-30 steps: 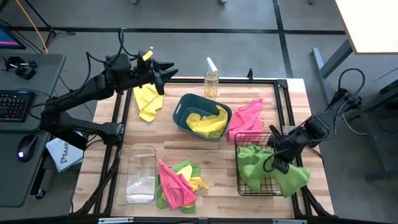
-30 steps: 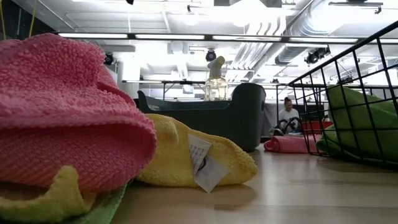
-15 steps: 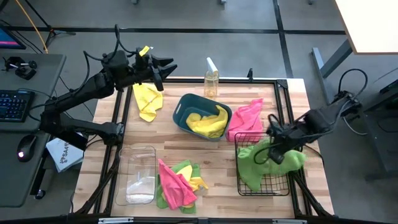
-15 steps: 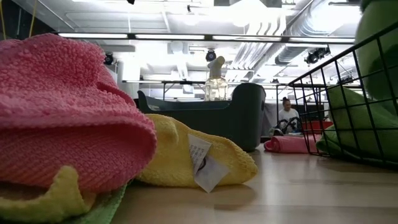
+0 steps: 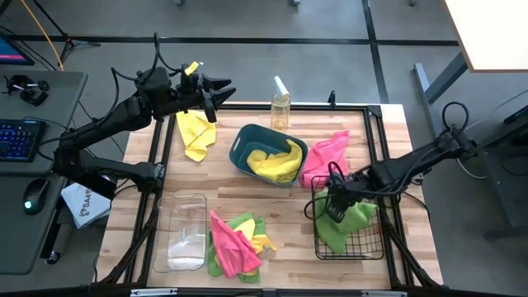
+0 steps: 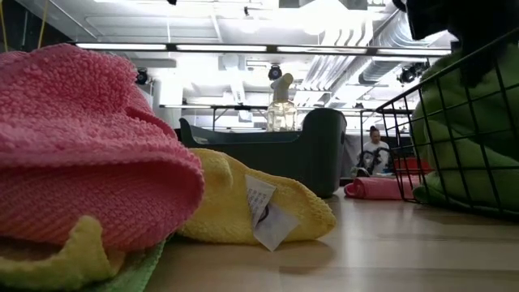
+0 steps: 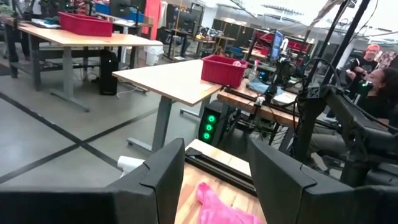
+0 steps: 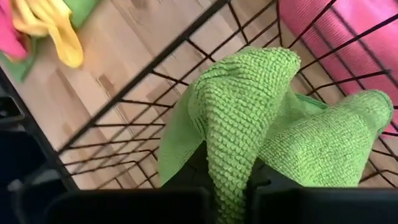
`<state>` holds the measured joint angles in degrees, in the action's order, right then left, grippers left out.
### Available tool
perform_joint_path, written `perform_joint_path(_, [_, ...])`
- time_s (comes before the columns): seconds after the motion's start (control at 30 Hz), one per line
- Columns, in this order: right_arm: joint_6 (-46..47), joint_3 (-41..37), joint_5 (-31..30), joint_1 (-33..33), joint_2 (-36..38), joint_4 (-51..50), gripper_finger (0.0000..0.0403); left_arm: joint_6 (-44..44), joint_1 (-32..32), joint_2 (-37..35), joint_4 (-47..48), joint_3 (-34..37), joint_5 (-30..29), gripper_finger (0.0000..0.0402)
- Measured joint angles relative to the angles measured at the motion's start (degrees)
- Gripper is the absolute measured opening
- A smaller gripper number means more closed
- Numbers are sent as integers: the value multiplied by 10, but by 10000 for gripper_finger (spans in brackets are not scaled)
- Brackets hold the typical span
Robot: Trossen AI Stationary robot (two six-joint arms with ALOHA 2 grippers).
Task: Sort microfiber towel by color & place in baskets
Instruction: Put the top green microfiber cloth into the black bin, then put the top pink microfiber cloth into the transparent bin
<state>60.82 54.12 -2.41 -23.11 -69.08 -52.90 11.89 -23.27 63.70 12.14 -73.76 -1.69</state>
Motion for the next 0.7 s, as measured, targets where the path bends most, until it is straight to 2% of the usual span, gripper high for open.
perform_joint_path(0.23, [-26,-8,36,0,0,-18,74,0,0,0,3,0,0,166])
perform_joint_path(0.43, [-117,37,31,-5,0,-42,173,-1,0,0,8,0,0,165])
perform_joint_path(0.6, [-182,107,29,11,0,-126,251,-1,0,0,40,0,0,165])
perform_joint_path(0.67, [-197,138,6,23,0,-169,272,-1,0,0,60,0,0,165])
perform_joint_path(0.7, [-188,151,-27,31,1,-196,278,-1,0,0,72,0,0,165])
